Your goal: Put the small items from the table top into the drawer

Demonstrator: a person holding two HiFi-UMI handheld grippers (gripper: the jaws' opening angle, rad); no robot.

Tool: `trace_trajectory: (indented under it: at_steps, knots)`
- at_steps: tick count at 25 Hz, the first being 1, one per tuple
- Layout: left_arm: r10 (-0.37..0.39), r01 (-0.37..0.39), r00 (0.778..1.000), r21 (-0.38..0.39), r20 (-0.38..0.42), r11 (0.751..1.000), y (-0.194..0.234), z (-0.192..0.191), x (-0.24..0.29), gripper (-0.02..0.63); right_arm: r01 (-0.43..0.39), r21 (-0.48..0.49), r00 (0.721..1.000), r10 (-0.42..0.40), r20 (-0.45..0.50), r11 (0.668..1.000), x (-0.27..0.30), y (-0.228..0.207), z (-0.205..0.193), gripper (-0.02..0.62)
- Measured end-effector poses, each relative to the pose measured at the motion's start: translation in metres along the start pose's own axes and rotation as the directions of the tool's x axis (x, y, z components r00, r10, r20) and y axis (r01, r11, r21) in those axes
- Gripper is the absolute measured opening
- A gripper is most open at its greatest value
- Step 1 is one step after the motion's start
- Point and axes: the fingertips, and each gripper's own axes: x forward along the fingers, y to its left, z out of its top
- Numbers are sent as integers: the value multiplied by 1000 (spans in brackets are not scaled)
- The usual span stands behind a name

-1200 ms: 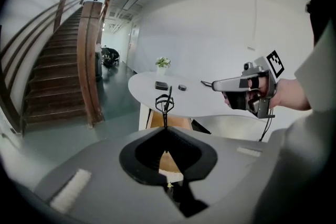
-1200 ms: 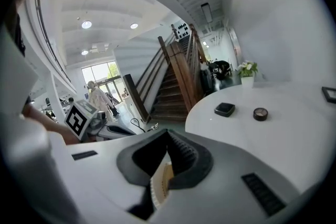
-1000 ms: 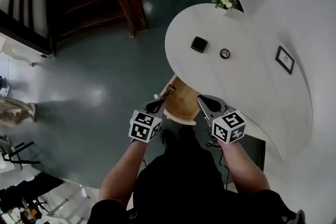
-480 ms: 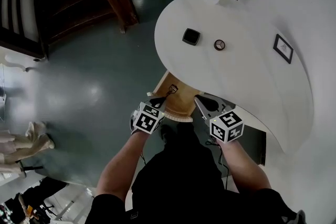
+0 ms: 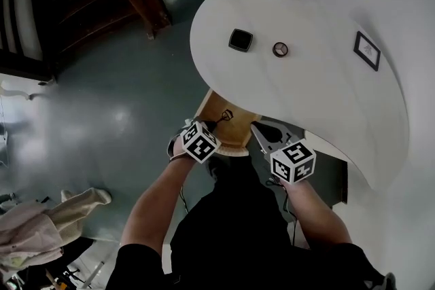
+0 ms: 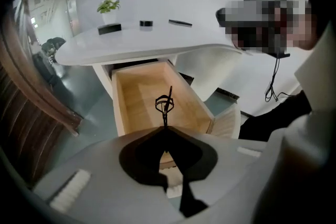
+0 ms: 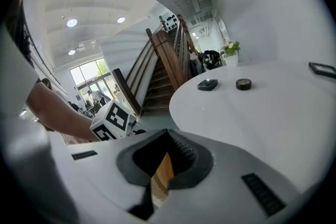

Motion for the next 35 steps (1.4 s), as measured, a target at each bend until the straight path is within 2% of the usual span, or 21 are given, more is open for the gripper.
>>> trace_trajectory:
  at_steps: [7,12,14,18,23,27,32,35]
  knots:
    - [-4,22,990,132,-140,991,-4,-9,21,21,14,26,1000,-14,-11,1000,3,-6,-13,11]
    - [10,30,983,214,-182,976,-2,-4,25,21,15,34,1000,-15,-11,999,6,-7,-14,11]
    - [37,21,980,285,-196,958,3,1,25,21,15,31,1000,-15,-10,999,6,-7,-13,11]
    - [80,26,972,437,-222,899,13,10,28,23,19,28,1000,-19,-17,999,3,-9,-14,11]
    - [54,81,964,481,-261,873,12,3,37,23,24,34,999,-23,-25,999,3,-12,-18,11]
    - [68,106,954,538,-293,836,9,-4,43,23,27,40,999,-26,-28,999,1,-14,-21,11]
    - [65,130,947,561,-314,817,6,-3,52,23,32,46,999,-30,-32,998,-1,-18,-25,11]
    - [83,150,934,594,-347,791,7,-8,61,23,33,50,999,-31,-32,998,-2,-21,-28,11]
